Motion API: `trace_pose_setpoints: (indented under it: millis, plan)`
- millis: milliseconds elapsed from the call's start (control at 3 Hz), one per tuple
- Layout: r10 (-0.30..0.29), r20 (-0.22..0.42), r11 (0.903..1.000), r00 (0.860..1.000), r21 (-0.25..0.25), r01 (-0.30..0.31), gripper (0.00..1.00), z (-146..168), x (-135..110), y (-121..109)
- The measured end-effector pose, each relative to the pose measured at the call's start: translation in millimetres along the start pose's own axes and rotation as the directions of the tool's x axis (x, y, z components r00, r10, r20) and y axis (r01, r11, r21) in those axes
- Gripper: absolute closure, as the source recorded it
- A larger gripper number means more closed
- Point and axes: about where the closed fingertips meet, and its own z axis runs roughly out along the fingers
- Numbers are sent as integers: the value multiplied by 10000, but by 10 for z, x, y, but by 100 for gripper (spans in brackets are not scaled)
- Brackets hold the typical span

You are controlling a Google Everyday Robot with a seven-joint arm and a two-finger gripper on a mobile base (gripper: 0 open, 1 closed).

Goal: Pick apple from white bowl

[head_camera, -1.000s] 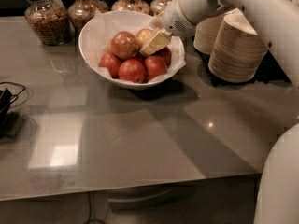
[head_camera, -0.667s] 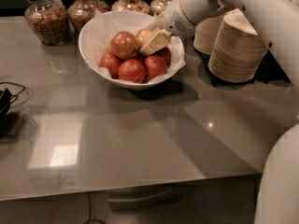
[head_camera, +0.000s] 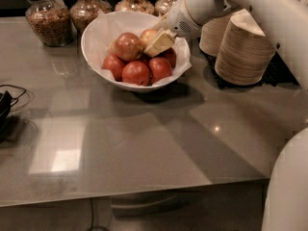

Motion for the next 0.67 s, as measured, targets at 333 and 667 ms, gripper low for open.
trace_pose_setpoints:
  millis: [333,667]
  plan:
    - [0,1,10000,10000,0,0,100,0,0,0]
    - [-28,509,9998,9987,-187,37,100,-38,-65,41]
